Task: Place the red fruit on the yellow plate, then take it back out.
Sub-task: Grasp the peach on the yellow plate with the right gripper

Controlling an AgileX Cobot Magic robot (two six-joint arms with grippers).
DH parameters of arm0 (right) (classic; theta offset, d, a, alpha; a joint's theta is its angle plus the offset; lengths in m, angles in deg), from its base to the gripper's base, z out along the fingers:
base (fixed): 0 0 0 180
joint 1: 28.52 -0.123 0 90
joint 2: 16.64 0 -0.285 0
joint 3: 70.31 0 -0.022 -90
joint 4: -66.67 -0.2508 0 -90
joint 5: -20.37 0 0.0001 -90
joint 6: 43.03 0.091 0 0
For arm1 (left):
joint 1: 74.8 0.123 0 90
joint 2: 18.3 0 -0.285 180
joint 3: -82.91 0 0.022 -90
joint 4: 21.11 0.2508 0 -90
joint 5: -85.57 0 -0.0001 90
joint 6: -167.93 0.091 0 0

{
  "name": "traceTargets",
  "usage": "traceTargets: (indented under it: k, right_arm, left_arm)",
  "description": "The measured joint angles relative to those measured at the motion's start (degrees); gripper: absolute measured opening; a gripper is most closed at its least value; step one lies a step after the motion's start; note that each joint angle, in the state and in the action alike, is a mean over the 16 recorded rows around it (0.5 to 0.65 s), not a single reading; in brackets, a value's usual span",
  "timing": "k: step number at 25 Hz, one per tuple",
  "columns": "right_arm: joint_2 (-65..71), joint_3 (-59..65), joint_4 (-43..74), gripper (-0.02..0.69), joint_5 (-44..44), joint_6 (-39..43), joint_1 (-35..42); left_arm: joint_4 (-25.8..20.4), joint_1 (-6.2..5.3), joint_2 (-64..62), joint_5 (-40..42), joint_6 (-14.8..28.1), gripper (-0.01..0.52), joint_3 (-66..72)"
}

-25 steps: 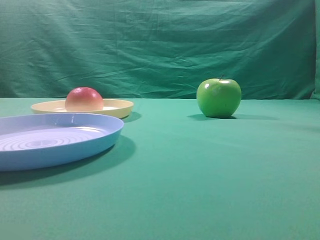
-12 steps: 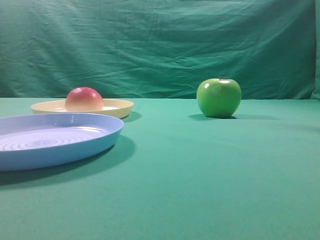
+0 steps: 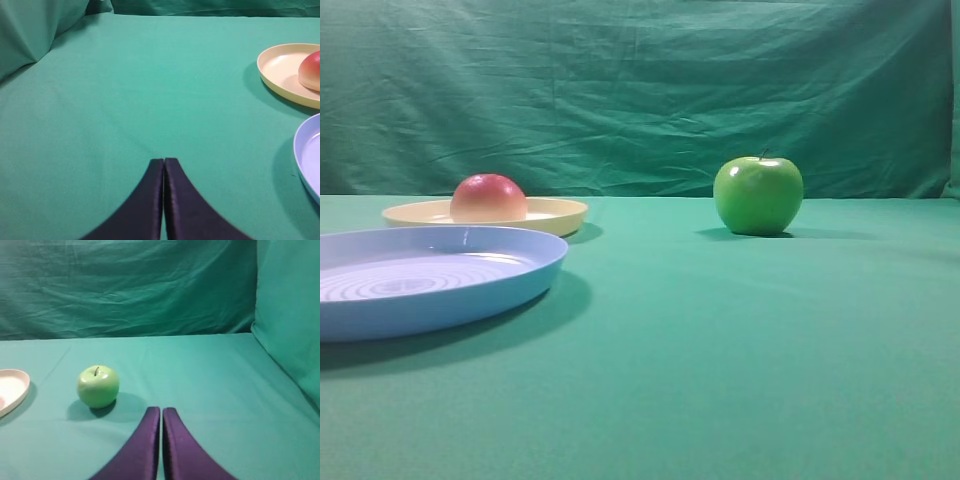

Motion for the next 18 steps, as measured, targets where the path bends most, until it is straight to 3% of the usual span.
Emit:
traceTargets:
  k: [10, 18]
  right_arm:
    - [17.2, -17.4, -6.1, 0.000, -10.7, -6.4, -4.9]
    - [23.8, -21.8, -11.8, 0.000, -11.3, -9.9, -6.0]
  left_arm:
    - [0.0, 0.00, 0.0, 0.0, 0.0, 0.000, 0.0]
    - [0.0, 0.00, 0.0, 0.0, -0.1, 0.000, 0.0]
